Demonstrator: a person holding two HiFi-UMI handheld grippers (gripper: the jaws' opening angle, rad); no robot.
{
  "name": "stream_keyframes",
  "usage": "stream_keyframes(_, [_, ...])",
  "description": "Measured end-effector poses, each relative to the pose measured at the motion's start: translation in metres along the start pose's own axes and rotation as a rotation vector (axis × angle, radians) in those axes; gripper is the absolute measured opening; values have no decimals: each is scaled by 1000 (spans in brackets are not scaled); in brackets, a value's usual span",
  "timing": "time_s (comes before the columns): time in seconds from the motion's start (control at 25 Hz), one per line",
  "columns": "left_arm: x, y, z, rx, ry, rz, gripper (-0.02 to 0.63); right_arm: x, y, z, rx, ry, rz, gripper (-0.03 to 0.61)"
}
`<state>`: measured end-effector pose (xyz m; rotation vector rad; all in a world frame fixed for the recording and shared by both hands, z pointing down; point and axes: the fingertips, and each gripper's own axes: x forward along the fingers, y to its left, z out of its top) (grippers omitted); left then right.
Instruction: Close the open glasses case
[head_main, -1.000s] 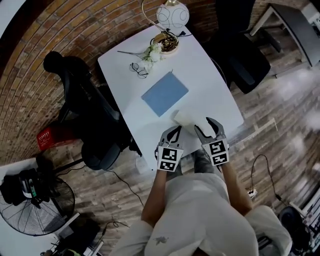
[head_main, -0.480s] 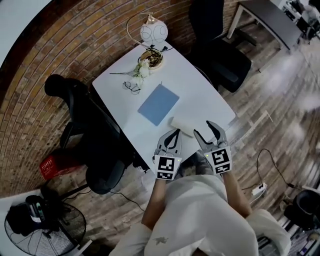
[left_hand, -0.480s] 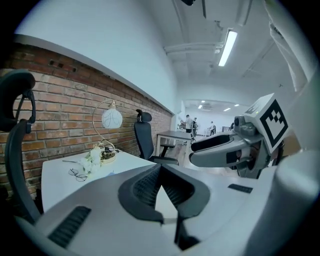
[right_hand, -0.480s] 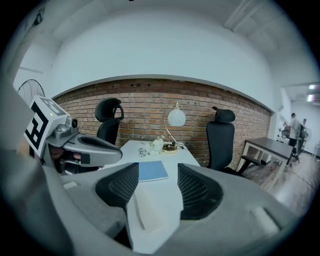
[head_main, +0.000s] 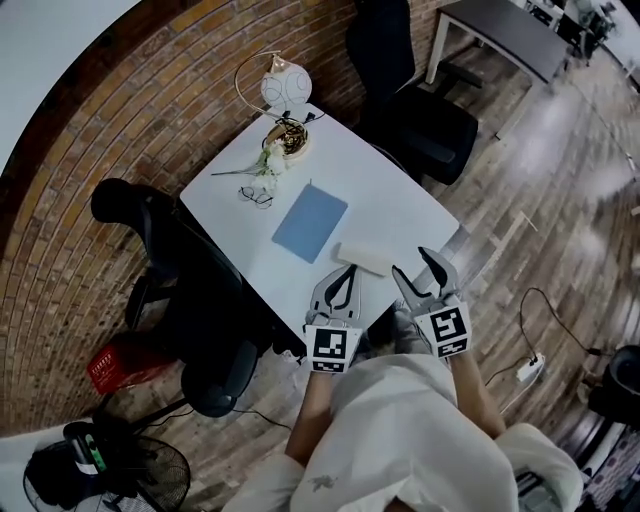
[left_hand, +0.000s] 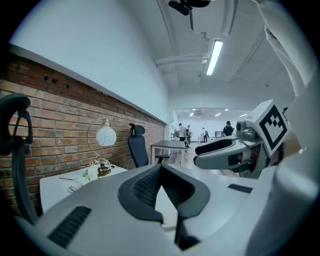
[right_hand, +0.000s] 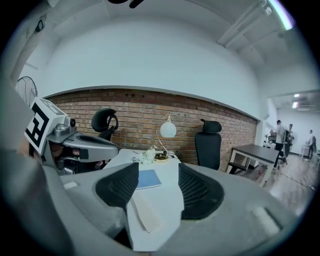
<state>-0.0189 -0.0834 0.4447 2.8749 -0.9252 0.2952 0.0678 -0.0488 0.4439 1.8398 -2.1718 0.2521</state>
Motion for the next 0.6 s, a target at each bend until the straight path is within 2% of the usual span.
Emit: stream_keyframes(0.6, [-32, 4, 39, 37, -88, -20, 5, -26, 16, 44, -34, -80, -57, 244])
